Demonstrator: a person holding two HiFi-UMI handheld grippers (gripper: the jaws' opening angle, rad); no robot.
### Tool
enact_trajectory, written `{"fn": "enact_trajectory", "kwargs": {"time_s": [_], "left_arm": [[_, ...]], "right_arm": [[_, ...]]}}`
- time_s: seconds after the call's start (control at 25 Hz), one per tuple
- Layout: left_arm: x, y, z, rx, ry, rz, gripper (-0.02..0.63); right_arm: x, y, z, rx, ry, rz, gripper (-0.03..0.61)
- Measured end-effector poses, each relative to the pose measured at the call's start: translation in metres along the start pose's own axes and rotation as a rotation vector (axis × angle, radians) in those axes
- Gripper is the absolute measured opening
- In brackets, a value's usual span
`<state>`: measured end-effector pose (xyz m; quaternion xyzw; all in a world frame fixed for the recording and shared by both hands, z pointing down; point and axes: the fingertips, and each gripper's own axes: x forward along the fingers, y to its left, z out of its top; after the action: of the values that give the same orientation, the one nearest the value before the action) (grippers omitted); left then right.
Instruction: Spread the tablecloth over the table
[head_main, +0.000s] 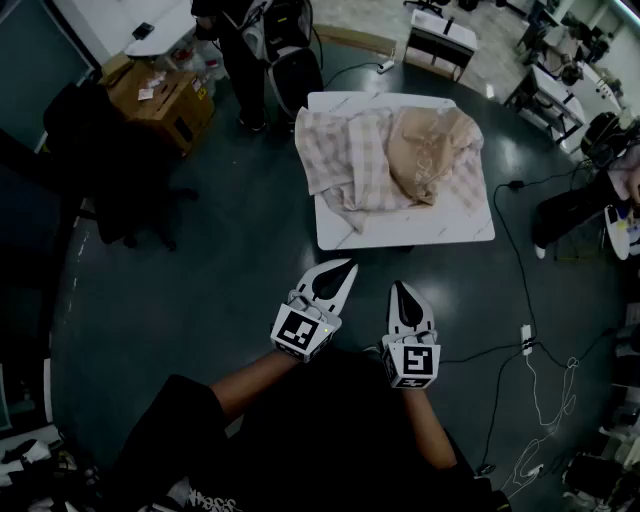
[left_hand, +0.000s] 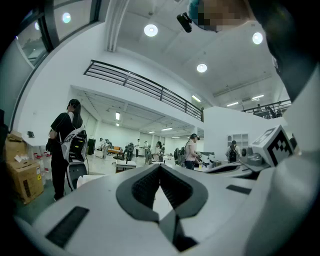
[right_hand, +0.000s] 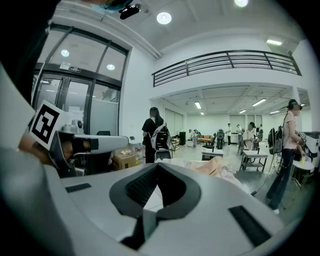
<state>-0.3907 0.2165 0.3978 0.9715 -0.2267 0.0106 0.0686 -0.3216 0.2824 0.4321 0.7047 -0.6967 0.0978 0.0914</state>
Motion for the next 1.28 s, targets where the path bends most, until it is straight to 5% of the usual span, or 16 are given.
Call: {"fn": "enact_trajectory", "kwargs": {"time_s": [0.4, 0.68, 1.04, 1.28], "left_arm": [[-0.024, 0.009, -0.046, -0.135, 0.055, -0.114, 0.018], [0.007, 0.000, -0.073, -0.113, 0.131, -0.171, 0.018], [0.079, 0.054, -0.122, -0.084, 0.231, -0.041, 0.020], [0.136, 0.080, -0.140, -0.005, 0.301, 0.073, 0.020]], "right_arm": [[0.002, 0.010, -0.022, 0.085, 0.078, -0.045, 0.017], [0.003, -0.007, -0.037, 0.142, 0.105, -0.044, 0.017], [0.052, -0.090, -0.057, 0.189, 0.105, -0.030, 0.017], [0.118, -0.176, -0.028, 0.163, 0.044, 0.022, 0.017]]}}
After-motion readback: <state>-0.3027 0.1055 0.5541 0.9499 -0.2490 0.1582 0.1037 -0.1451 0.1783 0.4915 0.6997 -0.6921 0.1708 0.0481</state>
